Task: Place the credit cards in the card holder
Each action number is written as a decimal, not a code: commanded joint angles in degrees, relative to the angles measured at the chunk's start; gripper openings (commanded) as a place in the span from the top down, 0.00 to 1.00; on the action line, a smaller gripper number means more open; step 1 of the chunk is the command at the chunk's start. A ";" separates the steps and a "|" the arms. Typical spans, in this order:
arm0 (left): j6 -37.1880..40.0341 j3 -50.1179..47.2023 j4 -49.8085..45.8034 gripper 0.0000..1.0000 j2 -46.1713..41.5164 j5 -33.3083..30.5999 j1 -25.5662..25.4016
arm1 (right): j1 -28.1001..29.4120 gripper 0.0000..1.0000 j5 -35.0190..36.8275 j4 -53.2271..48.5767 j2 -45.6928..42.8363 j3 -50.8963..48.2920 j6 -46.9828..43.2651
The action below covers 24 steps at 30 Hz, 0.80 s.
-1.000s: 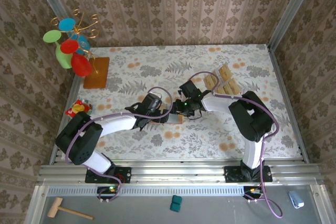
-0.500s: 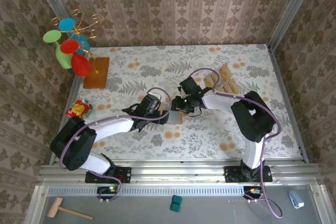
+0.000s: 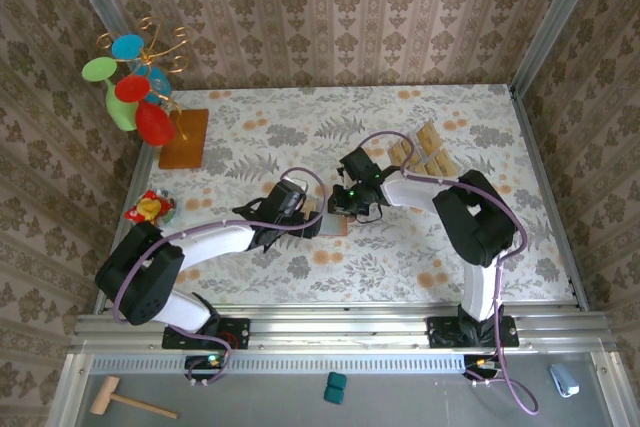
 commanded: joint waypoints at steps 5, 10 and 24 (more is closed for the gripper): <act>1.82 0.25 1.15 0.00 1.17 2.08 -0.13 | 0.57 0.88 -0.56 -0.76 3.05 2.83 -0.57; 2.07 0.43 1.51 0.00 2.01 2.48 -0.18 | 0.98 0.88 -0.71 -0.69 3.59 3.33 -0.41; 2.87 1.13 2.51 0.00 5.89 1.69 -0.25 | 1.19 0.88 -0.95 -0.55 3.69 3.16 -0.23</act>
